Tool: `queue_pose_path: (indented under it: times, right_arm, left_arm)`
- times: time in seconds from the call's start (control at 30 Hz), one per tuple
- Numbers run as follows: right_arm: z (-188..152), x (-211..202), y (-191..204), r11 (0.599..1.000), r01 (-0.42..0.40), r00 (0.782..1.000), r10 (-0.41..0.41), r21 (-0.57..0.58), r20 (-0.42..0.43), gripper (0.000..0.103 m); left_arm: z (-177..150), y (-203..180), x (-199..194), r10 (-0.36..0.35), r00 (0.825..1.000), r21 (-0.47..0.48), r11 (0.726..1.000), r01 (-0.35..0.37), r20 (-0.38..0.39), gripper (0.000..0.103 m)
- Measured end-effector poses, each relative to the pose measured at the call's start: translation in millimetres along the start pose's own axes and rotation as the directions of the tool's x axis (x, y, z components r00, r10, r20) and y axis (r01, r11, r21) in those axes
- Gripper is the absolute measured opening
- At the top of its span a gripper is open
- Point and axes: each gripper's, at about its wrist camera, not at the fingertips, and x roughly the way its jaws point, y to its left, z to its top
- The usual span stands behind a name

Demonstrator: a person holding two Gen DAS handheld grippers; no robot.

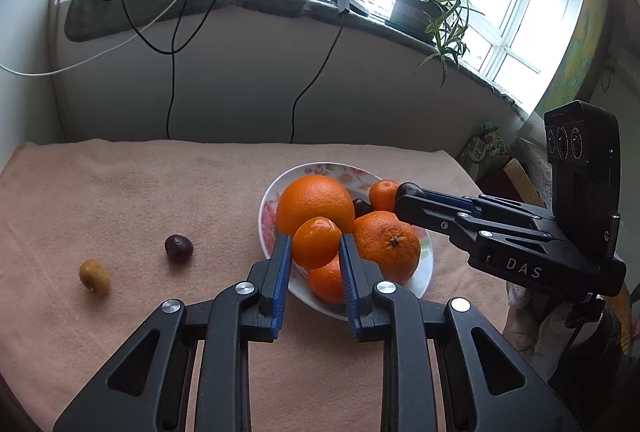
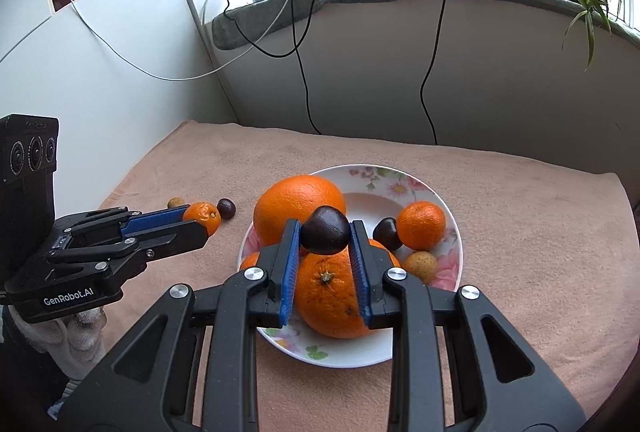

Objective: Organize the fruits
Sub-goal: 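Carry the tangerine with the left gripper while the right carries the plum over the plate, then lower the tangerine and plum into the plate and open both grippers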

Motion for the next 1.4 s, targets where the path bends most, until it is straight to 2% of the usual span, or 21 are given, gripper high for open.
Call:
queue_pose_path:
  times: [0.43, 0.77, 1.4]
  right_arm:
    - [9.6, 11.1, -27.3, 0.999, 0.012, 1.0, -0.011, 0.033, -0.014, 0.026]
    - [18.0, 27.0, -39.1, 0.999, 0.017, 0.999, -0.015, 0.039, -0.036, 0.026]
    - [21.4, 36.3, -49.4, 0.998, 0.021, 0.999, -0.018, 0.063, -0.047, 0.026]
  left_arm:
    - [16.4, -31.8, 24.1, -0.044, 0.999, 0.054, 0.998, 0.045, -0.014, 0.023]
    - [31.0, -42.3, 35.7, -0.064, 0.998, 0.072, 0.995, 0.064, -0.008, 0.023]
    - [34.2, -43.9, 48.3, -0.042, 0.999, 0.081, 0.996, 0.044, -0.022, 0.023]
